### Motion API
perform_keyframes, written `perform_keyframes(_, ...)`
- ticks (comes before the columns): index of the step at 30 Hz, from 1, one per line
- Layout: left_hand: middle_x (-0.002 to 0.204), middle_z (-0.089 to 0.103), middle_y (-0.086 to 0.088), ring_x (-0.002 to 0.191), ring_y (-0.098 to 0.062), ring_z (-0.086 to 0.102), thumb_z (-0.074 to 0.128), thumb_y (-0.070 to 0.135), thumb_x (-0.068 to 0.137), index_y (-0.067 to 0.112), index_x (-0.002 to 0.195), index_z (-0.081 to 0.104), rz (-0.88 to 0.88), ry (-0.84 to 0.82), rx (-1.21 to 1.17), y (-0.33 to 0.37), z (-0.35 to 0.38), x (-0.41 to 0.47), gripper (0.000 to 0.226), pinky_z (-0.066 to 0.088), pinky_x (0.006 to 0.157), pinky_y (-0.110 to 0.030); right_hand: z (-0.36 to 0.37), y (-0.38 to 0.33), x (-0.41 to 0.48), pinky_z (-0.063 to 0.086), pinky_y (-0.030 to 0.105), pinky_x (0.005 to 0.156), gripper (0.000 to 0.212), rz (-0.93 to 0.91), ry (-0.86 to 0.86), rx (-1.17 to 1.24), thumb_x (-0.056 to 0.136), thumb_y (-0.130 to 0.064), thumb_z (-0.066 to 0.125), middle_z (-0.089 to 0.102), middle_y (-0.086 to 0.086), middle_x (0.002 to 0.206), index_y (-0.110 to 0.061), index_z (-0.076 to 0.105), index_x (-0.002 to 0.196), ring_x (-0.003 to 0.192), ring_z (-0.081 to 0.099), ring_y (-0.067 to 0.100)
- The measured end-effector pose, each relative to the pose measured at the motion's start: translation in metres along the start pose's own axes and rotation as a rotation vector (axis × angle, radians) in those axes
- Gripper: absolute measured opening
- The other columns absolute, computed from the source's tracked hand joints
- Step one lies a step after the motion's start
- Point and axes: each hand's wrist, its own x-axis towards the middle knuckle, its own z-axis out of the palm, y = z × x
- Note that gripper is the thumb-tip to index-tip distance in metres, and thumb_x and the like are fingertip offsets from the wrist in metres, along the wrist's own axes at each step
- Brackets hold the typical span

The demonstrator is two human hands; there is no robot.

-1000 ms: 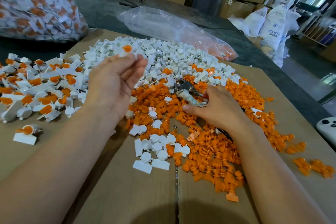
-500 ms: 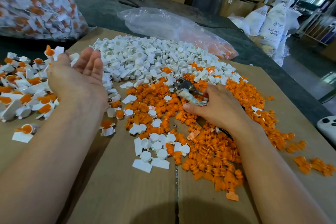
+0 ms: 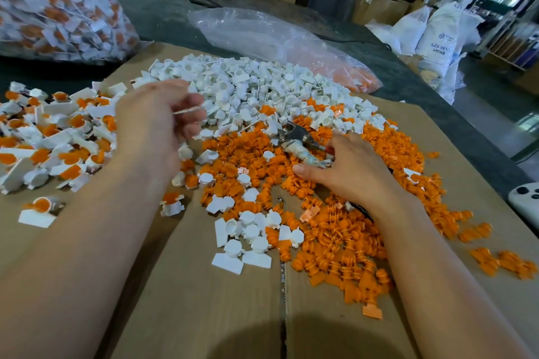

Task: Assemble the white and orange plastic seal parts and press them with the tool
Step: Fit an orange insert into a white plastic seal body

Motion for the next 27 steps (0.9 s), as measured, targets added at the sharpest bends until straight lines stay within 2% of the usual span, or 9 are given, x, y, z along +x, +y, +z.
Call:
perform_keyframes(2,0.065,0.066,0.008,0.055,-0.004,0.061,0.063,0.009,0.084,0.016,0.083,0.067,0.201,-0.084,0.462,-0.005,0.008,-0.009,0.008,0.047,0.048,-0.019,-0.001,-0.001,0.0,0.031,0.041,0.102,0.092,0.005,-0.002,0.011,0.069,-0.076,0.046,0.034,0.01,0.142,-0.012,0.037,0.135,0.132,0.029,0.026)
perform_keyframes(5,0.089,0.064,0.003,0.081,-0.015,0.06,0.063,0.012,0.085,0.017,0.095,0.069,0.448,-0.149,0.941,-0.014,0.011,-0.014,0.012,0.05,0.073,-0.031,-0.003,-0.002,0.0,0.036,0.039,0.096,0.085,0.01,0.018,0.033,0.068,-0.077,0.045,0.044,0.009,0.13,-0.014,0.046,0.126,0.122,0.038,0.025)
perform_keyframes(7,0.108,0.063,-0.006,0.095,-0.025,0.06,0.063,0.014,0.087,0.015,0.108,0.067,0.489,-0.151,1.055,-0.017,0.012,-0.01,0.021,0.051,0.083,-0.041,-0.003,-0.002,0.0,0.036,0.038,0.094,0.081,-0.001,0.024,0.03,0.069,-0.075,0.045,0.046,0.008,0.126,-0.015,0.048,0.123,0.119,0.04,0.024)
perform_keyframes(9,0.118,0.06,-0.01,0.104,-0.029,0.058,0.061,0.018,0.089,0.015,0.116,0.064,0.499,-0.175,1.156,-0.02,0.014,-0.005,0.027,0.048,0.088,-0.042,-0.003,-0.003,-0.001,0.036,0.037,0.093,0.079,-0.013,0.034,0.03,0.071,-0.074,0.046,0.047,0.008,0.125,-0.014,0.049,0.123,0.119,0.04,0.024)
perform_keyframes(12,0.113,0.063,-0.012,0.101,-0.031,0.058,0.056,0.023,0.092,0.012,0.111,0.066,0.506,-0.214,1.302,-0.022,0.015,0.0,0.024,0.047,0.083,-0.04,-0.003,-0.002,-0.001,0.036,0.036,0.091,0.076,-0.021,0.055,0.038,0.073,-0.071,0.048,0.047,0.008,0.124,-0.014,0.049,0.123,0.118,0.04,0.024)
perform_keyframes(15,0.097,0.067,-0.01,0.089,-0.03,0.06,0.055,0.025,0.093,0.011,0.094,0.069,0.528,-0.205,1.338,-0.023,0.016,0.001,0.02,0.044,0.072,-0.035,-0.003,-0.002,0.0,0.036,0.036,0.091,0.075,-0.031,0.063,0.028,0.074,-0.07,0.048,0.046,0.008,0.125,-0.014,0.048,0.124,0.118,0.04,0.024)
perform_keyframes(20,0.09,0.067,-0.007,0.084,-0.026,0.059,0.057,0.021,0.092,0.013,0.09,0.069,0.574,-0.137,1.286,-0.022,0.017,0.0,0.015,0.042,0.065,-0.033,-0.003,-0.003,-0.001,0.033,0.031,0.089,0.067,-0.054,0.121,0.066,0.077,-0.064,0.052,0.047,0.004,0.122,-0.016,0.05,0.123,0.118,0.04,0.02)
perform_keyframes(24,0.08,0.057,0.004,0.065,-0.008,0.05,0.052,0.017,0.093,0.017,0.085,0.059,0.572,-0.101,1.032,-0.016,0.015,-0.004,0.011,0.034,0.059,-0.019,-0.012,-0.013,-0.008,0.029,0.021,0.081,0.034,-0.242,0.298,0.301,0.081,-0.042,0.063,0.047,-0.009,0.101,-0.022,0.062,0.108,0.101,0.045,0.008)
perform_keyframes(27,0.076,0.059,0.003,0.065,-0.003,0.058,0.053,0.012,0.094,0.022,0.097,0.057,0.402,-0.219,0.662,-0.009,0.017,-0.013,0.012,0.049,0.06,-0.02,-0.012,-0.024,-0.014,0.035,0.023,0.08,0.02,-0.425,0.162,0.325,0.082,-0.028,0.066,0.054,-0.006,0.096,-0.018,0.068,0.099,0.094,0.048,0.009)
